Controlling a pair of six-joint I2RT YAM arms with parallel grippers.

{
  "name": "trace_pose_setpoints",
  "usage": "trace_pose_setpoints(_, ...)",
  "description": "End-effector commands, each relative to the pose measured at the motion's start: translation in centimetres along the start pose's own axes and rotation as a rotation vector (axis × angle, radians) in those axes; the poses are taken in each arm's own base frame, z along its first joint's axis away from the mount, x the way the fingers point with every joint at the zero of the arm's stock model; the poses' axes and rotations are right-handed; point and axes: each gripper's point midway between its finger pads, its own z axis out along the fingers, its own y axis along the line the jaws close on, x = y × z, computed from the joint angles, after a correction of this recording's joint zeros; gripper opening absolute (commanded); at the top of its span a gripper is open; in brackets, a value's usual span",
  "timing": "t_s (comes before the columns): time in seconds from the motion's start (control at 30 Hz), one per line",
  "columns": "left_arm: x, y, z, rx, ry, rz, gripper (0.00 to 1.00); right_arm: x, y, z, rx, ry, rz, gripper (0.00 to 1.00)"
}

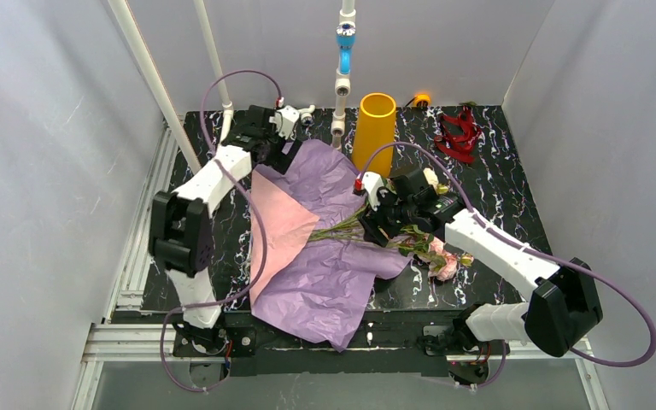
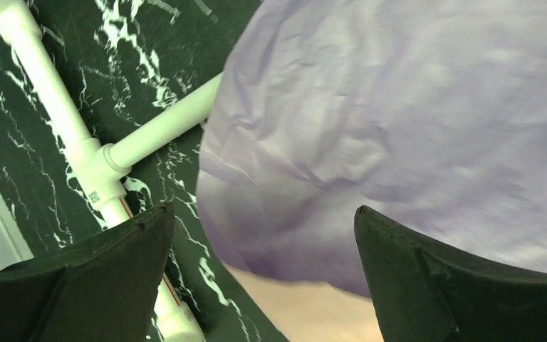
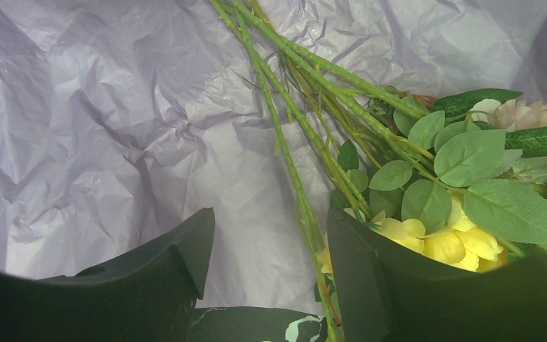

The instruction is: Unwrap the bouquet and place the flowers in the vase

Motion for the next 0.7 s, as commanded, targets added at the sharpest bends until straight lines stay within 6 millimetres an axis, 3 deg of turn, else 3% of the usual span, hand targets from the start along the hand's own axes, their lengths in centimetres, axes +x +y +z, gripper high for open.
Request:
trace_pose_setpoints(0.0, -3.3, -3.4, -10.5, 0.232, -0.157, -0.019, 0.98, -1.4, 0.3, -0.6, 0.009, -0.066, 0.023, 0.68)
trace_pose_setpoints(0.1, -1.7, -6.6, -13.0, 0.341, -0.112, 0.041, 0.98, -1.3, 0.0, -1.0, 0.031, -0.063, 0.047, 0.67)
trace_pose_setpoints(0.27, 0.7, -12.5, -14.1, 0.456, -0.009, 0.209, 0.98, -1.0, -0.8, -2.7, 0.082, -0.081, 0.13, 0.63)
trace_pose_setpoints(0.47, 0.6, -18.3, -13.5, 0.534, 0.064, 0.386, 1.0, -0.8, -3.2, -6.1, 0.174, -0.125, 0.266, 0.57)
trace_pose_setpoints(0.67, 2.6, -21.4, -11.6, 0.521, 0.162, 0.609, 1.0, -0.1, -3.2, -8.1, 0.246, -0.138, 0.294, 0.54)
